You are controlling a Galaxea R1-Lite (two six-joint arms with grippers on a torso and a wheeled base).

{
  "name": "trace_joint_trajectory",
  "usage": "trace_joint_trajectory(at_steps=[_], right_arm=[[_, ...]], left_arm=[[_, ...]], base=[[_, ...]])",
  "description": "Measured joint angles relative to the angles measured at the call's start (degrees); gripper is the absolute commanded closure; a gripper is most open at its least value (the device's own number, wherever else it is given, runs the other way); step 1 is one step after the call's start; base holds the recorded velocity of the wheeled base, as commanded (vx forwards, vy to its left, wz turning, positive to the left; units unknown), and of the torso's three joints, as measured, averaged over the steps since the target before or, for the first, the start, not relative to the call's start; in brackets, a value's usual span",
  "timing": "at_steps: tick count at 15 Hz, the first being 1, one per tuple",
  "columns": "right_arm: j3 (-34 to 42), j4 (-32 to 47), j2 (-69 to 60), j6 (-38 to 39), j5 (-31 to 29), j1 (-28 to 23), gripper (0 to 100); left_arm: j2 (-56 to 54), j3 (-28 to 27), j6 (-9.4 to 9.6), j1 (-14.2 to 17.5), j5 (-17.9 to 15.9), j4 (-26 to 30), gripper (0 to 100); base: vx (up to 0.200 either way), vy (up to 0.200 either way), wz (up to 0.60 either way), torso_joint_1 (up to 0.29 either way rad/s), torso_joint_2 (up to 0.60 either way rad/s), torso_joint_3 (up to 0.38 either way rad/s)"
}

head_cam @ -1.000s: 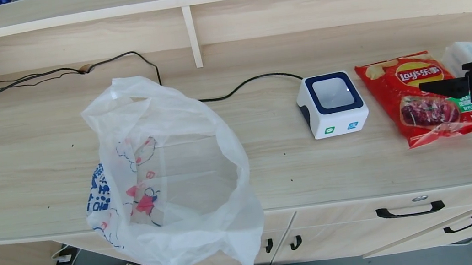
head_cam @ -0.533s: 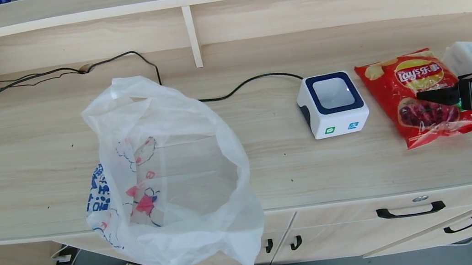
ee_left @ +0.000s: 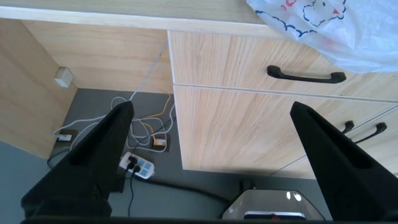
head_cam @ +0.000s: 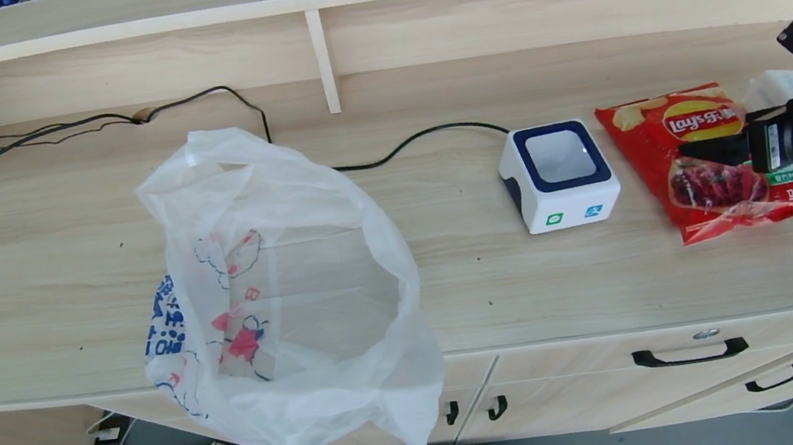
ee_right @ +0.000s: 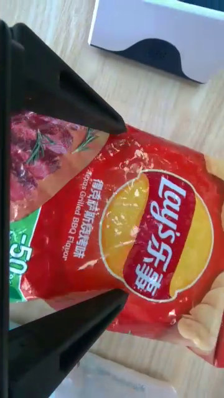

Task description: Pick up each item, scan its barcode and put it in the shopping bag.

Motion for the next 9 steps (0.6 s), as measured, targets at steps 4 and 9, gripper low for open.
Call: trace_joint_trajectory(at_steps=[4, 9], right_arm=[[1.13, -0.06, 1.04, -0.15, -0.96, 1.74, 0], [1.10, -0.33, 2.52, -0.26, -1.12, 2.18, 0]], left_arm=[[0.00, 0.00, 0.02, 0.01, 0.00, 0.00, 0], [0.00, 0.00, 0.02, 0.04, 0.00, 0.00, 0]], base=[[0.000, 0.000, 0.00, 0.000, 0.00, 0.000], [0.000, 0.000, 0.00, 0.000, 0.00, 0.000]])
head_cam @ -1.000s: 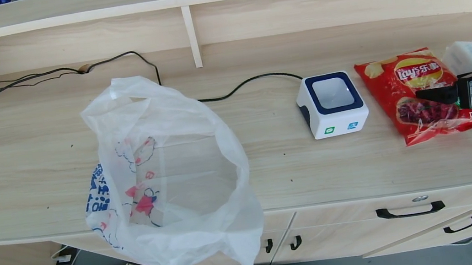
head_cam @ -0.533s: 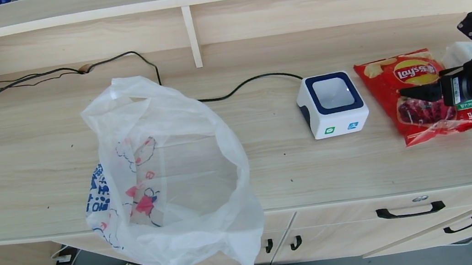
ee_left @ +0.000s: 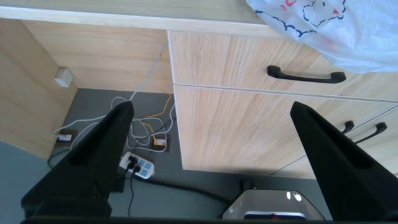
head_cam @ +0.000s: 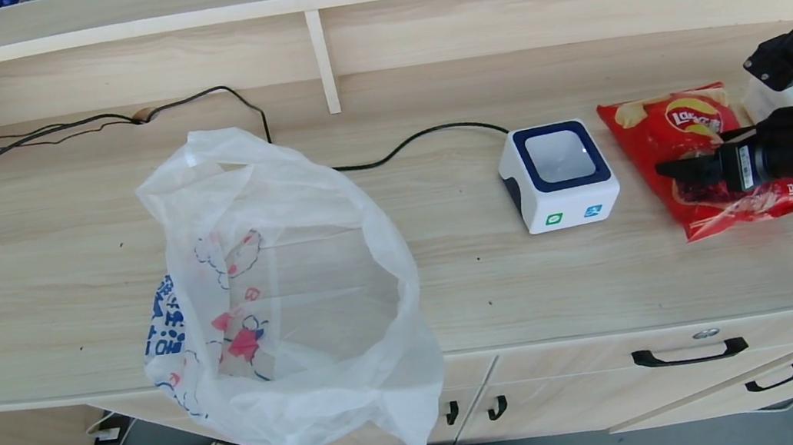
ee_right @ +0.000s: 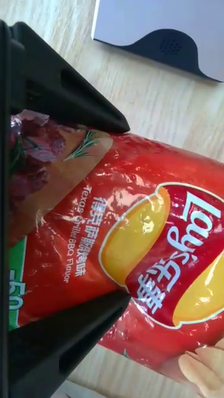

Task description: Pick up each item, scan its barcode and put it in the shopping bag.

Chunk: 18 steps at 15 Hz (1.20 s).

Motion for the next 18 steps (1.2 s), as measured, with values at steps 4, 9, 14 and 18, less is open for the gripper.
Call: trace_joint_trajectory(at_steps=[4, 9, 14, 18], right_arm=[[0.23, -1.57, 0.37, 0.17, -0.06, -0.20, 100], [0.59, -4.46, 0.39, 0.46, 0.11, -0.33, 100], [5.50, -12.79, -1.90, 4.05, 0.38, -0.26, 100], [11.06, -13.29, -7.79, 6.16, 0.49, -0.22, 100]], left_arm=[[0.00, 0.00, 0.00, -0.04, 0.00, 0.00, 0], [0.00, 0.00, 0.00, 0.00, 0.00, 0.00, 0], [0.00, 0.00, 0.00, -0.04, 0.00, 0.00, 0], [0.00, 0.00, 0.00, 0.00, 0.00, 0.00, 0]], base=[[0.000, 0.000, 0.00, 0.000, 0.00, 0.000], [0.000, 0.000, 0.00, 0.000, 0.00, 0.000], [0.000, 0.000, 0.00, 0.000, 0.00, 0.000], [0.000, 0.000, 0.00, 0.000, 0.00, 0.000]])
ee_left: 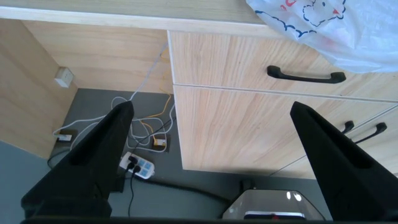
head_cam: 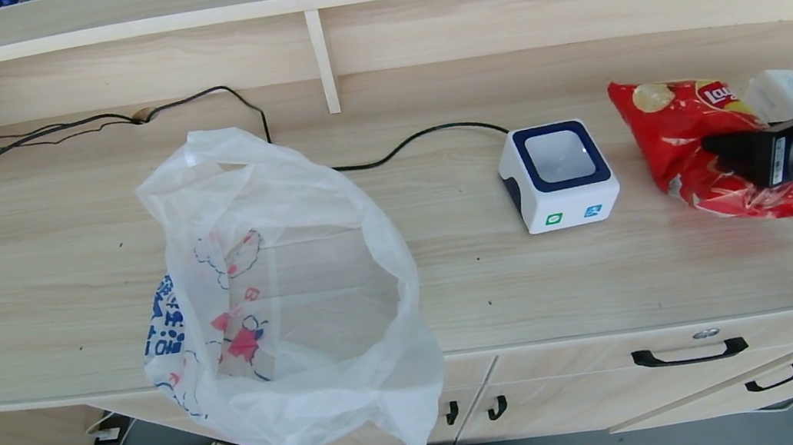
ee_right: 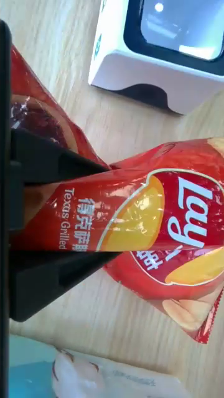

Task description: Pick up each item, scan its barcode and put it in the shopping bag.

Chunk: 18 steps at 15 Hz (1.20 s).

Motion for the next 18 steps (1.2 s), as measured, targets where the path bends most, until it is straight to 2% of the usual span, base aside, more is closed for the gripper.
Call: trace_joint_trajectory(at_steps=[6, 9, 14, 16, 18], right_arm=[[4.79, 0.00, -9.81, 8.74, 0.11, 0.22, 100], [9.33, -0.02, -17.57, 15.48, 0.96, 4.33, 100], [19.24, 1.43, -30.46, 20.77, -1.12, 24.71, 100], [20.48, 3.82, -33.30, 23.70, -1.37, 34.39, 100], [19.99, 4.19, -34.02, 30.14, -1.23, 42.90, 100]], left_arm=[[0.00, 0.00, -0.02, -0.04, 0.00, 0.00, 0], [0.00, 0.00, 0.00, -0.02, 0.00, 0.00, 0], [0.00, 0.00, -0.02, 0.00, 0.02, -0.02, 0], [0.00, 0.00, -0.02, -0.04, 0.00, -0.02, 0], [0.00, 0.00, 0.00, -0.04, 0.02, -0.02, 0]], base=[[0.000, 0.000, 0.00, 0.000, 0.00, 0.000], [0.000, 0.000, 0.00, 0.000, 0.00, 0.000], [0.000, 0.000, 0.00, 0.000, 0.00, 0.000], [0.000, 0.000, 0.00, 0.000, 0.00, 0.000], [0.000, 0.000, 0.00, 0.000, 0.00, 0.000]])
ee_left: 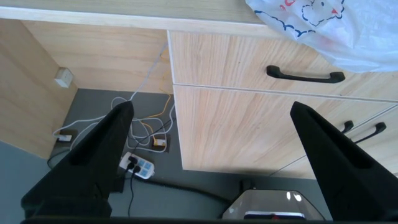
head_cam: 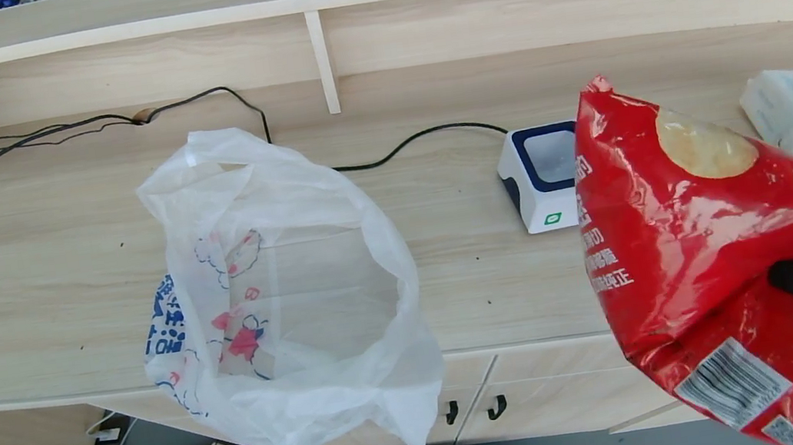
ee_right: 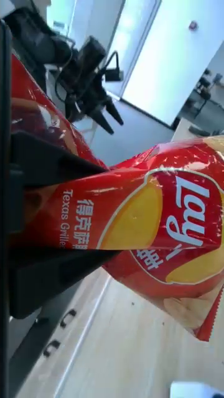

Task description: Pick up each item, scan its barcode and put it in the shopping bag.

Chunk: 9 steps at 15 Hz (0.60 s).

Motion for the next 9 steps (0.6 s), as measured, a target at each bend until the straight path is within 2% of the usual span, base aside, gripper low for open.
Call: trace_joint_trajectory(at_steps=[1, 3, 7, 9], right_arm=[[-0.67, -1.12, 0.26, 6.27, 0.96, 3.30, 100], [-1.61, -6.24, 1.91, 13.85, 5.06, 6.89, 100], [-2.16, -17.98, 8.67, 18.20, 9.23, 8.30, 100], [-3.43, -20.88, 11.89, 19.85, 10.46, 8.44, 100]], left_arm=[[0.00, 0.00, 0.00, 0.01, -0.02, 0.02, 0], [0.00, 0.00, -0.02, 0.06, -0.02, 0.02, 0], [0.00, 0.00, 0.00, 0.00, -0.02, 0.02, 0], [0.00, 0.00, 0.00, 0.00, -0.02, 0.02, 0]], base=[[0.000, 0.000, 0.00, 0.000, 0.00, 0.000], [0.000, 0.000, 0.00, 0.000, 0.00, 0.000], [0.000, 0.000, 0.00, 0.000, 0.00, 0.000], [0.000, 0.000, 0.00, 0.000, 0.00, 0.000]])
